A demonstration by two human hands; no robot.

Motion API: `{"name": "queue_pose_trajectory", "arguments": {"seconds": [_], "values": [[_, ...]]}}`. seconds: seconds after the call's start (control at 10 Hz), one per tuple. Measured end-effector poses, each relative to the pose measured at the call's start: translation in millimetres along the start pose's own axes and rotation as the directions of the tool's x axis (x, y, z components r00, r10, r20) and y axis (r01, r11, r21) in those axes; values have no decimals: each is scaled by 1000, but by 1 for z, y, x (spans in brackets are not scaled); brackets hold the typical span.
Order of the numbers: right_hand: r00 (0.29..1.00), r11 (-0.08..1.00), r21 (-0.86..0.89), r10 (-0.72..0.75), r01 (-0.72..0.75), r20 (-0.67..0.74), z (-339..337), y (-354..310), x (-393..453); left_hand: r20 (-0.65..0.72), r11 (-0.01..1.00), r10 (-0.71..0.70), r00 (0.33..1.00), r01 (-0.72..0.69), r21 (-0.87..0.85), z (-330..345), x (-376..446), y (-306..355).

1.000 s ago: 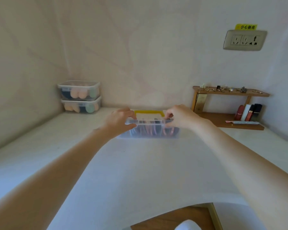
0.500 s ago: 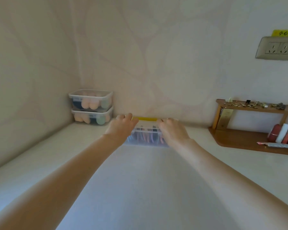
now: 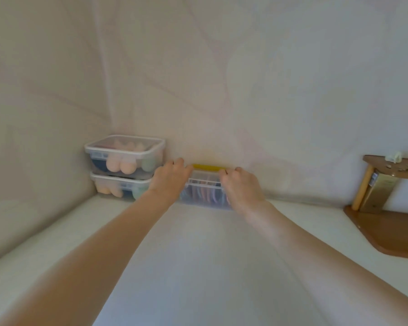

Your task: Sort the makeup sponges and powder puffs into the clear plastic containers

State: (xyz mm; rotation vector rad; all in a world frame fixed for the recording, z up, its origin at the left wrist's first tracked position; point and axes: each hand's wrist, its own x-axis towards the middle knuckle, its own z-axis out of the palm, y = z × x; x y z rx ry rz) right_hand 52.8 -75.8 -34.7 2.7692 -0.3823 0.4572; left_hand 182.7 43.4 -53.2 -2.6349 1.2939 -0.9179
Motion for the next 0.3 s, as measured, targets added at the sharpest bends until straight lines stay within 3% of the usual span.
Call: {"name": "queue_pose_trajectory", "arguments": {"seconds": [0.2, 0.3], "values": [[999, 999, 33, -23, 22, 30, 4, 3, 4, 12, 999, 37, 999, -37, 29, 13, 3, -1], [993, 991, 126, -58, 45, 102, -8, 18, 6, -82, 997, 25, 996, -19, 73, -5, -7, 11]]}}
